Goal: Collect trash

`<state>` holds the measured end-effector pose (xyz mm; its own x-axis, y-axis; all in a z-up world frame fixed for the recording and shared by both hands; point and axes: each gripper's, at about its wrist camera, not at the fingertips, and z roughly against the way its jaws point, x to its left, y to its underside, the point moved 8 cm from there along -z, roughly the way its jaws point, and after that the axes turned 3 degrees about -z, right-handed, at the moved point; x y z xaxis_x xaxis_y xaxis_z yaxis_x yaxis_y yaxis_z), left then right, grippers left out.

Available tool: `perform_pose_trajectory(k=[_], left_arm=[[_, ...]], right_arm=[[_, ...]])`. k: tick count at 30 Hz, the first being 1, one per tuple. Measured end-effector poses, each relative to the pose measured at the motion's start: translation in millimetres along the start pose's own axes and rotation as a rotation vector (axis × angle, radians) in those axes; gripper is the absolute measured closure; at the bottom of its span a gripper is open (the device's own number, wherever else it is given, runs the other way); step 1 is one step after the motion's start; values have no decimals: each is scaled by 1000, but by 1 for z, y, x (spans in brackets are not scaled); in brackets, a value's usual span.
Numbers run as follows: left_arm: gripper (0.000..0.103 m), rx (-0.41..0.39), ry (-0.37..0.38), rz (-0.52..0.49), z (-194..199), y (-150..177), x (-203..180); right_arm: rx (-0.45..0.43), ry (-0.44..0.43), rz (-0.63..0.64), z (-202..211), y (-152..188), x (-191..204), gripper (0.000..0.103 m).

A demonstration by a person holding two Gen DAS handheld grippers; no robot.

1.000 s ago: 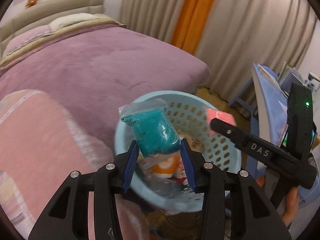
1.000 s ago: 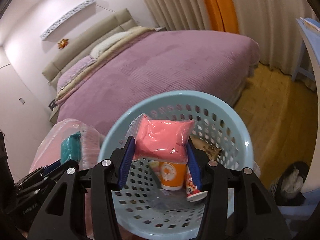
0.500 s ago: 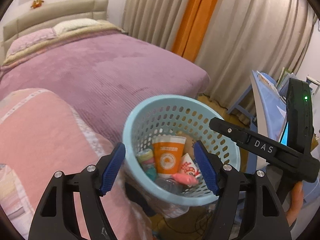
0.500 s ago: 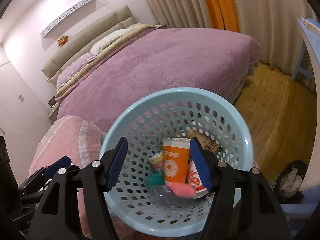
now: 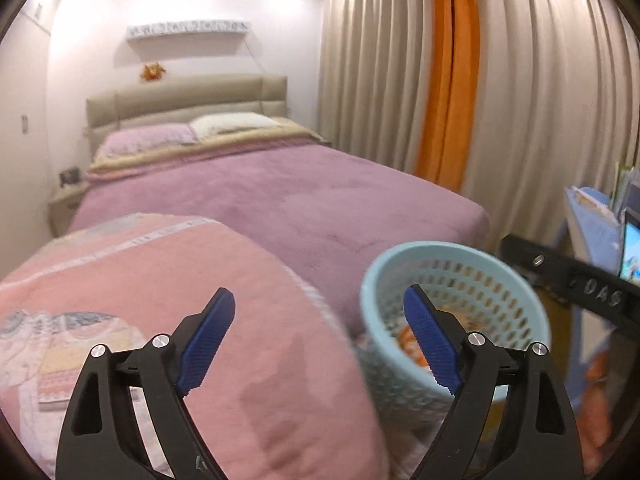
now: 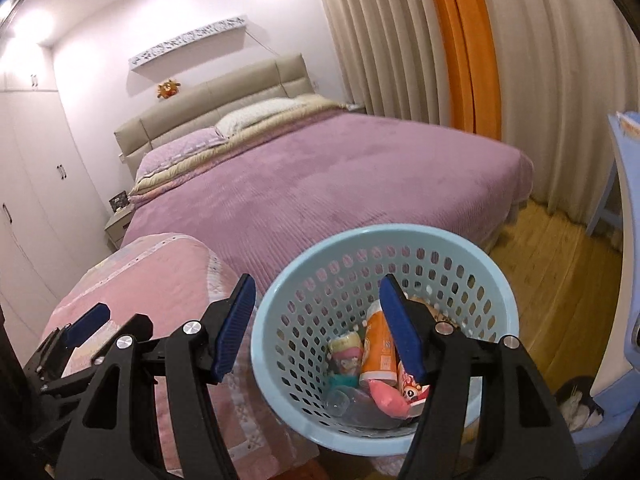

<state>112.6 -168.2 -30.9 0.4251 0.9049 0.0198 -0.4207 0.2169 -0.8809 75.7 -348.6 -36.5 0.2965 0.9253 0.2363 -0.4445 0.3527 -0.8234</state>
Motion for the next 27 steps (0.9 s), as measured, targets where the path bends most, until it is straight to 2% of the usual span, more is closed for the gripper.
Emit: perform_pose_trajectory(k=[2,10,13,15,24,27], left_arm=[[19,-15,-26,-9,1,1,3],[17,-36,-49,24,4,5,17],[14,-77,-78,11,14,4,17],[9,-89,-94,4,17,5,21],[9,-94,-89,45,17,3,27],[9,-85,-90,45,15,5,27]], right_arm=[[-36,41,38,5,0,8,42],[-155,84,51,18,7,9,41],[-206,126,64,19,20,11,41],[-200,133,66,18,26,15,41],[-184,87,98,22,26,28,41],[-173,79,93,20,26,28,38]])
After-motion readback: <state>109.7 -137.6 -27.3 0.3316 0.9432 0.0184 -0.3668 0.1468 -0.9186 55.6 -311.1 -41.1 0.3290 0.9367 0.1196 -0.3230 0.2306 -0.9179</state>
